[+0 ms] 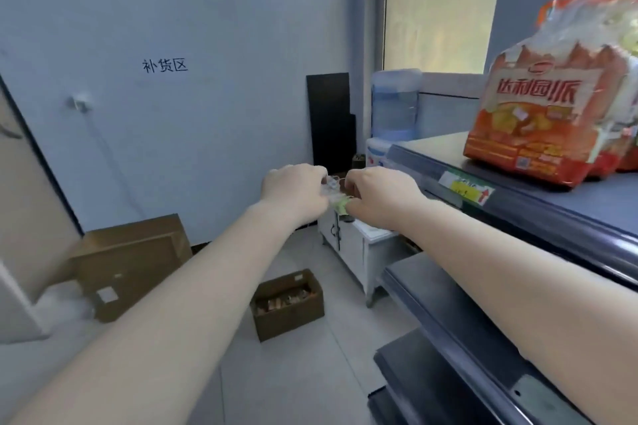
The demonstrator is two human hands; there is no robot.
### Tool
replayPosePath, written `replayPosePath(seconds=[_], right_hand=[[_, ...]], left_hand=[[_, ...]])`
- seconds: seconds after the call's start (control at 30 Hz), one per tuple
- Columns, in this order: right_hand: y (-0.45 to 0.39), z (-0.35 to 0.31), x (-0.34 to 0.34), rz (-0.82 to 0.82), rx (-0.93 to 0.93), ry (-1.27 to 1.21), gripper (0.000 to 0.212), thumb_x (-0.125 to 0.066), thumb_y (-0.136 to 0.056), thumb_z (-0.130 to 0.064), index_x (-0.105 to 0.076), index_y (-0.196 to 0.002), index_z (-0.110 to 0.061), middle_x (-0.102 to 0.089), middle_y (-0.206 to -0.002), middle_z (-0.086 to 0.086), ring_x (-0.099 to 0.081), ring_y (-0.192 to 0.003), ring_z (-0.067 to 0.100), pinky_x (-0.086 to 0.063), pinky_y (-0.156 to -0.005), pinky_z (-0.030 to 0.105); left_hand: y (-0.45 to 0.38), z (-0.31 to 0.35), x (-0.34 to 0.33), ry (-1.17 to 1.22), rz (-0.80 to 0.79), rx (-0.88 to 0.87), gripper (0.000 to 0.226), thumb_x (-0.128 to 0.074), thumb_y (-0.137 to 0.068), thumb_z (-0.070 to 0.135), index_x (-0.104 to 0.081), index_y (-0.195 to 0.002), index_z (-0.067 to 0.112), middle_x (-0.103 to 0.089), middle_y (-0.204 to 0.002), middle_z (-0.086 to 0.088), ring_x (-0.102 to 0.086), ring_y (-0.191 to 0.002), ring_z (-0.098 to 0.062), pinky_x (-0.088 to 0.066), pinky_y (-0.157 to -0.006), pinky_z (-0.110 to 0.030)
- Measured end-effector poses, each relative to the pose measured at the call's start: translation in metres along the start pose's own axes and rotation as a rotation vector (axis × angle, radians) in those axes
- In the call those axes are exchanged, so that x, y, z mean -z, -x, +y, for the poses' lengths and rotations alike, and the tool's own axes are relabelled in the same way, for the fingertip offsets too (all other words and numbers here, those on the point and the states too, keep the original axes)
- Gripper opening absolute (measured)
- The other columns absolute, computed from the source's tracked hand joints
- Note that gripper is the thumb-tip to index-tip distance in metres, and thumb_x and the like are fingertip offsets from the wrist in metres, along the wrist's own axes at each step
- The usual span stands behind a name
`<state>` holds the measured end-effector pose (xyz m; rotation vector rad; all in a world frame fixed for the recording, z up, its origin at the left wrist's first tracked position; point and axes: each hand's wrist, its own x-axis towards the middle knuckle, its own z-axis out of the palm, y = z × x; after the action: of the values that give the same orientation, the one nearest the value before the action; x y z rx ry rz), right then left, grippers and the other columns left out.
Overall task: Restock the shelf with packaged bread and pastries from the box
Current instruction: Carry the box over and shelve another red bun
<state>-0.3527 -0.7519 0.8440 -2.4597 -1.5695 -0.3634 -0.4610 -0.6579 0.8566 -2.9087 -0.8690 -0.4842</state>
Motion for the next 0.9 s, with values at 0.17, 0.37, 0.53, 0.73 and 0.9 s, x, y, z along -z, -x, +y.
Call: replayPosePath(seconds=[0.17,0.37,0.53,0.73,0.9], right_hand=[[-0.052,-0.012,-0.081,-0.16,0.051,-0.032,0.035,-0.051,-0.089,-0.031,-0.053,-0.122,-0.017,-0.061,-0.117,0.004,-0.059,-0.105,0.026,-0.051,-0.08,0.034],[-0.133,-0.02,-0.177,-0.326,0.154,-0.038,0.031,-0.051,-0.089,-0.028,-0.056,-0.116,-0.015,-0.062,-0.111,0.006,-0.06,-0.098,0.026,-0.051,-0.076,0.035],[-0.204,-0.017,-0.24,-0.41,0.258,-0.006,0.026,-0.05,-0.091,-0.028,-0.055,-0.112,-0.014,-0.064,-0.108,0.006,-0.06,-0.095,0.027,-0.046,-0.07,0.033],[-0.281,-0.025,-0.307,-0.532,0.279,-0.047,0.021,-0.052,-0.087,-0.025,-0.056,-0.104,-0.014,-0.063,-0.099,0.006,-0.057,-0.083,0.027,-0.042,-0.063,0.03],[-0.347,-0.03,-0.376,-0.635,0.158,-0.119,0.015,-0.053,-0.087,-0.032,-0.05,-0.091,-0.018,-0.055,-0.089,0.003,-0.059,-0.088,0.028,-0.044,-0.069,0.03]], left_hand=[[-0.023,-0.06,-0.071,-0.062,-0.122,0.071,0.033,-0.048,-0.09,0.024,-0.056,-0.121,0.025,-0.063,-0.119,-0.001,-0.057,-0.11,-0.025,-0.041,-0.077,-0.031],[-0.064,-0.115,-0.154,-0.148,-0.271,0.153,0.028,-0.047,-0.09,0.022,-0.057,-0.116,0.02,-0.063,-0.114,-0.003,-0.058,-0.105,-0.024,-0.041,-0.078,-0.033],[-0.109,-0.157,-0.199,-0.233,-0.392,0.234,0.028,-0.049,-0.09,0.02,-0.057,-0.117,0.019,-0.062,-0.115,-0.004,-0.056,-0.109,-0.025,-0.038,-0.087,-0.035],[-0.155,-0.202,-0.258,-0.19,-0.476,0.257,0.03,-0.05,-0.089,0.018,-0.057,-0.118,0.02,-0.063,-0.115,-0.005,-0.057,-0.109,-0.027,-0.04,-0.088,-0.035],[-0.209,-0.267,-0.323,-0.157,-0.555,0.264,0.029,-0.051,-0.09,0.021,-0.058,-0.118,0.018,-0.063,-0.117,-0.006,-0.056,-0.112,-0.027,-0.039,-0.092,-0.035]])
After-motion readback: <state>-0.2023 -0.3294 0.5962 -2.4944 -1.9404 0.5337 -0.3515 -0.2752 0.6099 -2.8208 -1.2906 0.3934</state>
